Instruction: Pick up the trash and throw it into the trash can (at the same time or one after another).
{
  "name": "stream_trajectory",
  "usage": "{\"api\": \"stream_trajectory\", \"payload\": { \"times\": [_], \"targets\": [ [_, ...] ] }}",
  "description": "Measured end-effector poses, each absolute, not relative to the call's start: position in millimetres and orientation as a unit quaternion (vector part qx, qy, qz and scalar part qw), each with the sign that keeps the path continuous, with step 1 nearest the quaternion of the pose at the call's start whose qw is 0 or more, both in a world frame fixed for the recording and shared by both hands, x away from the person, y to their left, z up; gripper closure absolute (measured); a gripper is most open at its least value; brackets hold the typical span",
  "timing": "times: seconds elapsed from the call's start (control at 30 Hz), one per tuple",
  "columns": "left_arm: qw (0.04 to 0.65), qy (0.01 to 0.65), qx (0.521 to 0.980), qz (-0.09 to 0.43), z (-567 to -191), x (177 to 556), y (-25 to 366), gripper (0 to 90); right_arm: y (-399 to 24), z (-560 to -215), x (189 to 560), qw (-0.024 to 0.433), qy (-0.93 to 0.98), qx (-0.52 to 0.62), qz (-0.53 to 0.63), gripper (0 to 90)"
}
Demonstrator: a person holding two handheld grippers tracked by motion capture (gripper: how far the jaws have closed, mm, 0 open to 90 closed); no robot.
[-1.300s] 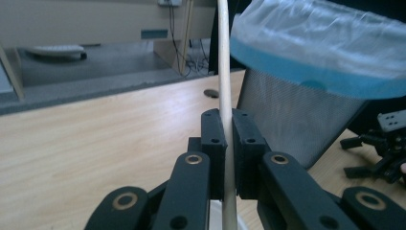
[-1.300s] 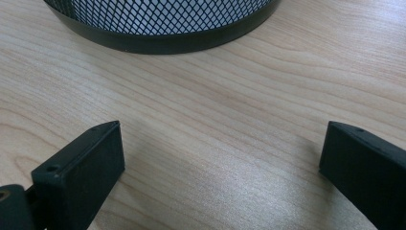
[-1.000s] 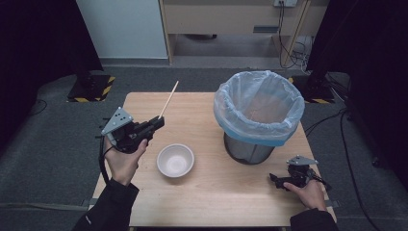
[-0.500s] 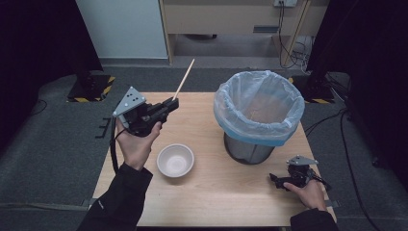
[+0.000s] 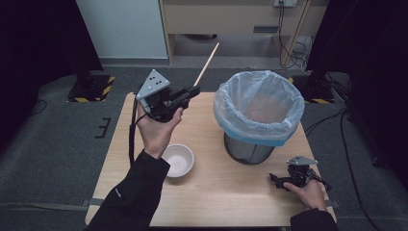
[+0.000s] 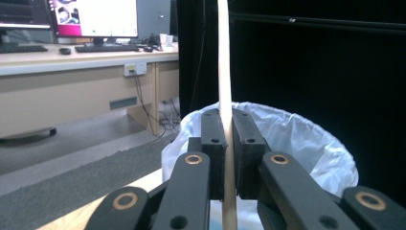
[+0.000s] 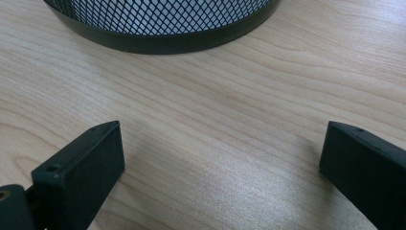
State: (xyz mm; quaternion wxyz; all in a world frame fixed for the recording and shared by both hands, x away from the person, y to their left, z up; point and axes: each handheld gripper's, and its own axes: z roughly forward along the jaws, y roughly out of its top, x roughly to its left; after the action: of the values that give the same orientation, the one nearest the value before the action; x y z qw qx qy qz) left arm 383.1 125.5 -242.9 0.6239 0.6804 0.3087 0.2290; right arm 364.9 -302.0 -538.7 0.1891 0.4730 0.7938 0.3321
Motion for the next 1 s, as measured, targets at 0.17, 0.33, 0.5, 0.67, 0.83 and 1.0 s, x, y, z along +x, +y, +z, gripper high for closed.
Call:
{"api": "stream_trajectory", "payload": {
  "times": [0.17,0.33,0.5,0.67,0.83,1.0],
  "targets": [
    [0.626,0.3,0.683,0.227,-237,387,111,84.8,-302,-539,365,0.189,0.793,0.474,0.333,1.8],
    [0.629,0.289,0.687,0.222,-232,392,96,84.9,-302,-539,365,0.189,0.793,0.474,0.333,1.7],
    [0.632,0.282,0.688,0.219,-228,397,81,84.9,-302,-539,365,0.19,0.793,0.473,0.333,1.7],
    [0.63,0.273,0.693,0.219,-225,400,64,84.9,-302,-539,365,0.19,0.793,0.473,0.333,1.8],
    [0.632,0.269,0.694,0.216,-223,403,50,84.9,-302,-539,365,0.19,0.793,0.473,0.333,1.8],
    [0.63,0.263,0.699,0.214,-222,407,36,84.9,-302,-539,365,0.19,0.793,0.473,0.333,1.8]
  ]
}}
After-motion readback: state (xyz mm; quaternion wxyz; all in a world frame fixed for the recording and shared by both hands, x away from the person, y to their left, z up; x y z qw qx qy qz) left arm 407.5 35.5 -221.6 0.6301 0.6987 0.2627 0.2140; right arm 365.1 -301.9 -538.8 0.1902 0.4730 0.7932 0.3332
